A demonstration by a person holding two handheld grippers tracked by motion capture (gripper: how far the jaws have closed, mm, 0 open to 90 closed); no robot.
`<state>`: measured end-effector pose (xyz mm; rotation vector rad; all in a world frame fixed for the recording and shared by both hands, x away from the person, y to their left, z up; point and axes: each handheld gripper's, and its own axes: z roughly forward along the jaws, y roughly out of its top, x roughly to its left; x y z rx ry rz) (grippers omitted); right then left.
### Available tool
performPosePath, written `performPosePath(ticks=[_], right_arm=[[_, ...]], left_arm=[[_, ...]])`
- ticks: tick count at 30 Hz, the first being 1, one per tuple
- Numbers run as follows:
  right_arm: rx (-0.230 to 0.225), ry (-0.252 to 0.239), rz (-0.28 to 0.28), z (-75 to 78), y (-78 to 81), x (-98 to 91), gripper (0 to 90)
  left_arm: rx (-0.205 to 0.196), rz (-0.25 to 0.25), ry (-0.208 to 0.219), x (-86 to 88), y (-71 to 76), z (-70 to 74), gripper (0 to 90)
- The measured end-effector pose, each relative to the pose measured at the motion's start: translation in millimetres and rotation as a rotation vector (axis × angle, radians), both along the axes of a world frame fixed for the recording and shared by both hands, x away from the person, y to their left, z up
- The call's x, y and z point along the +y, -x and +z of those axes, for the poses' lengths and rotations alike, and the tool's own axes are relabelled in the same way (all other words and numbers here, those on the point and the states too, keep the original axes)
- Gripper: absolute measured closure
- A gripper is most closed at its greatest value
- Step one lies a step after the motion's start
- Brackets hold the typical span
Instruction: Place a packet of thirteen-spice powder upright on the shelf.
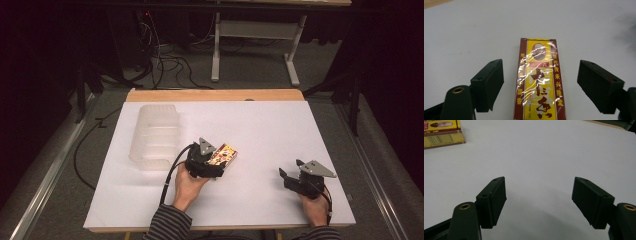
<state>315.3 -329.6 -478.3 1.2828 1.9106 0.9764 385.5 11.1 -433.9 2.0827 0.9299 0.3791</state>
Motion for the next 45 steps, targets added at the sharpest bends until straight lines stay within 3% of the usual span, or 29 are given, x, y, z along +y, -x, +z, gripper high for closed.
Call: performPosePath(ticks=[20,34,45], right_arm=[[-0.002,0.001,0.002,0.1,-0.1,-0.3,27.6],[0.003,-0.004,-0.001,0.0,-0.3,-0.2,27.6],[0.003,-0.002,-0.002,-0.1,-0.6,-0.2,27.6]], left_arm=[[0.041,-0.015,-0.094,-35.3,-28.5,0.8,21.3],[0.089,-0.008,-0.159,-57.4,-49.5,-13.5,21.1],[0.118,0.004,-0.21,-63.9,-55.5,-26.9,24.4]])
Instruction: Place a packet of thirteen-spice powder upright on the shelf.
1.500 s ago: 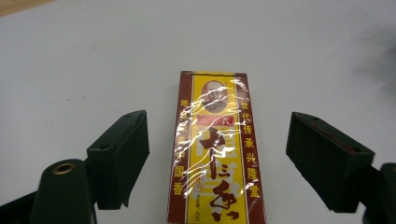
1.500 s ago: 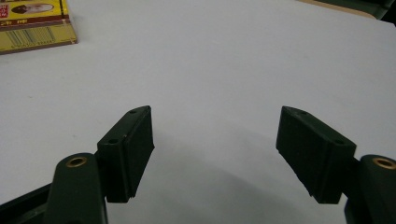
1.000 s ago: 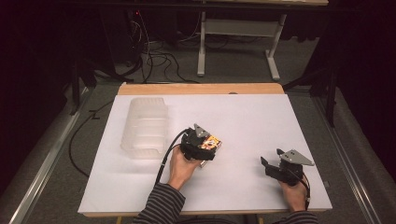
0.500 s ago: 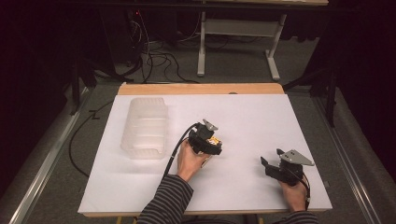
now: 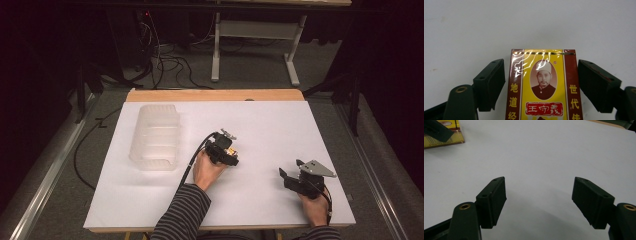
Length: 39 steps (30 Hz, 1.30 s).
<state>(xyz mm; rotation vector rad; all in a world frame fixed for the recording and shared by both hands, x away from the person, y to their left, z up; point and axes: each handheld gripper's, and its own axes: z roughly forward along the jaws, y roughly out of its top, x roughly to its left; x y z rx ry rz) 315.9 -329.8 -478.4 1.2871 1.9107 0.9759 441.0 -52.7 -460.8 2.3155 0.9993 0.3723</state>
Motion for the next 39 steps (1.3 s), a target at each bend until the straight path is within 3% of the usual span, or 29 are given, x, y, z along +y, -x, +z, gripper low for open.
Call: performPosePath(ticks=[7,12,23,39], right_arm=[[0.001,-0.003,-0.001,0.0,0.1,0.0,27.6],[-0.001,-0.003,0.001,0.1,0.2,-0.5,27.5],[0.0,-0.004,0.0,0.1,0.4,-0.3,27.5],[0.001,0.001,0.0,0.0,0.2,0.2,27.5]], left_arm=[[0.005,-0.013,-0.027,-2.8,0.9,-3.6,30.5],[0.009,-0.014,-0.014,0.6,1.3,0.0,32.0],[-0.052,-0.043,0.016,8.3,14.8,21.1,32.4],[-0.123,-0.055,0.097,25.4,30.1,49.5,32.5]])
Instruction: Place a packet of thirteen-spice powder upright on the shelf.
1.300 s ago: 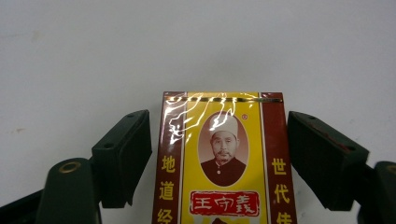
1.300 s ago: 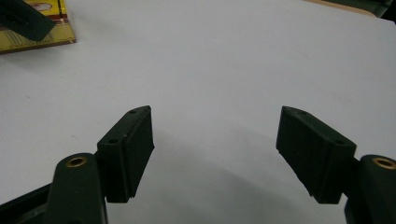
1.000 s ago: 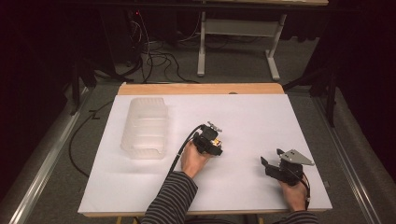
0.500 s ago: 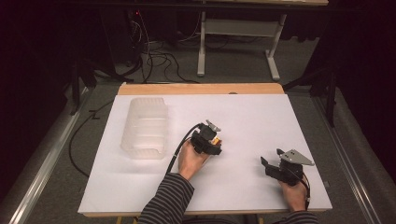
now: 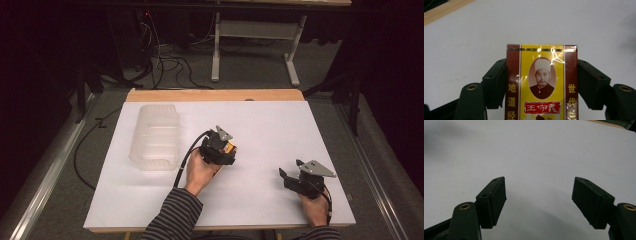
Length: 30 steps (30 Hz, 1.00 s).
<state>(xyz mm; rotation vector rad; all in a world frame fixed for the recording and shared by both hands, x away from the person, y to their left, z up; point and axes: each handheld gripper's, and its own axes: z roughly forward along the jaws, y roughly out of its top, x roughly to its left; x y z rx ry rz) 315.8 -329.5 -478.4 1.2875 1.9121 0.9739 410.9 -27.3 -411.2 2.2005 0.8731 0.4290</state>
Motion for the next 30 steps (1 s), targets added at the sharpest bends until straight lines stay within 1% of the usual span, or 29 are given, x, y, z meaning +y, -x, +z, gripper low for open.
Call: performPosePath(ticks=[1,4,7,13,18,21,22,23,30], right_arm=[[-0.001,0.0,0.0,-0.1,-0.1,0.1,27.5],[-0.001,0.001,0.0,-0.1,-0.1,0.2,27.5],[-0.004,0.004,0.002,-0.2,-0.1,0.2,27.5],[-0.001,0.0,0.0,-0.1,-0.1,0.2,27.5],[-0.001,0.001,0.001,-0.1,-0.1,0.2,27.5],[0.0,0.004,0.003,0.0,-0.2,0.3,27.5],[0.001,0.003,0.002,0.0,-0.2,0.3,27.5],[0.002,0.001,0.002,0.0,-0.2,0.3,27.5],[0.001,0.001,0.004,-0.1,-0.3,0.4,27.5]], left_arm=[[-0.007,-0.001,-0.002,1.8,0.8,1.8,32.5],[-0.01,0.001,-0.001,3.8,1.4,3.3,32.5],[-0.02,0.003,0.016,8.0,3.8,7.4,32.5],[-0.038,0.002,0.022,12.1,7.8,12.8,32.5],[-0.052,0.012,0.039,19.9,10.9,17.9,32.5],[-0.051,0.017,0.049,24.5,12.1,19.6,32.5],[-0.049,0.04,0.096,22.7,13.4,17.8,32.4],[-0.055,0.019,0.049,26.9,12.7,20.2,32.4],[-0.068,0.035,0.068,37.3,16.3,25.3,32.3]])
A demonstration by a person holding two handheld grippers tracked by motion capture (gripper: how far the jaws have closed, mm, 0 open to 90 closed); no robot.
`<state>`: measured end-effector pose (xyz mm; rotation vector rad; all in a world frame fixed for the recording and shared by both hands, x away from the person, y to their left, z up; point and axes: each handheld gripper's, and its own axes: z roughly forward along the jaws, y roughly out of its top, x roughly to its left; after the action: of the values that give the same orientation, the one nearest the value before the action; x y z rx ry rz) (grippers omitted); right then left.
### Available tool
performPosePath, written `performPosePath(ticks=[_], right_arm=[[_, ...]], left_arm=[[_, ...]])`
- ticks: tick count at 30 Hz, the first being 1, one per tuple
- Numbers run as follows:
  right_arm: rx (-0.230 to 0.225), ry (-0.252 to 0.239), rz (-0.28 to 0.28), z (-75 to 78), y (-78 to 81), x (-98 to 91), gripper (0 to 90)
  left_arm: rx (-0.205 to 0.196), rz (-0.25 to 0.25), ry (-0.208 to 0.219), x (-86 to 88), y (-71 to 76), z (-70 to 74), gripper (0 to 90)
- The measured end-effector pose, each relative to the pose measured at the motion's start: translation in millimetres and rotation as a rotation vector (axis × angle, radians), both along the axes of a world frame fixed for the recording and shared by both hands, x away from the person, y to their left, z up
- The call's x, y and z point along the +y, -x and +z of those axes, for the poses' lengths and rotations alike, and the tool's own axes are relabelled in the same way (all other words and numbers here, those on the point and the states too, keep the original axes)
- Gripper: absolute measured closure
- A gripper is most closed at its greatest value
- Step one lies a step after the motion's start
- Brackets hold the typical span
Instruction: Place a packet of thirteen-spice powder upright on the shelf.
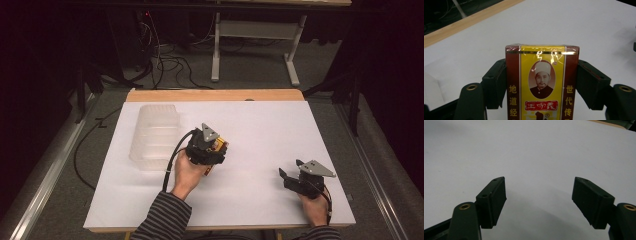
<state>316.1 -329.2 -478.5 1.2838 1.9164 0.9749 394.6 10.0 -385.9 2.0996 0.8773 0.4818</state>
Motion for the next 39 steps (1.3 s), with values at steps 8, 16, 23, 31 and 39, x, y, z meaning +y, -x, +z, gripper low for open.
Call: performPosePath(ticks=[8,16,23,31,39], right_arm=[[0.001,0.002,-0.002,0.1,0.0,-0.1,27.5],[0.004,0.004,-0.002,-0.1,-0.4,0.2,27.5],[0.004,0.008,0.0,-0.2,-0.7,0.2,27.5],[0.004,0.004,-0.002,-0.1,-0.3,0.6,27.5],[0.004,0.004,-0.003,-0.1,-0.3,0.5,27.5]], left_arm=[[-0.013,0.019,0.017,12.6,3.3,5.8,32.2],[-0.035,0.051,0.044,31.3,6.7,15.9,32.2],[-0.048,0.084,0.08,49.6,7.8,24.4,32.3],[-0.074,0.126,0.107,68.4,8.0,32.4,32.3],[-0.099,0.187,0.088,83.5,6.4,34.2,32.3]])
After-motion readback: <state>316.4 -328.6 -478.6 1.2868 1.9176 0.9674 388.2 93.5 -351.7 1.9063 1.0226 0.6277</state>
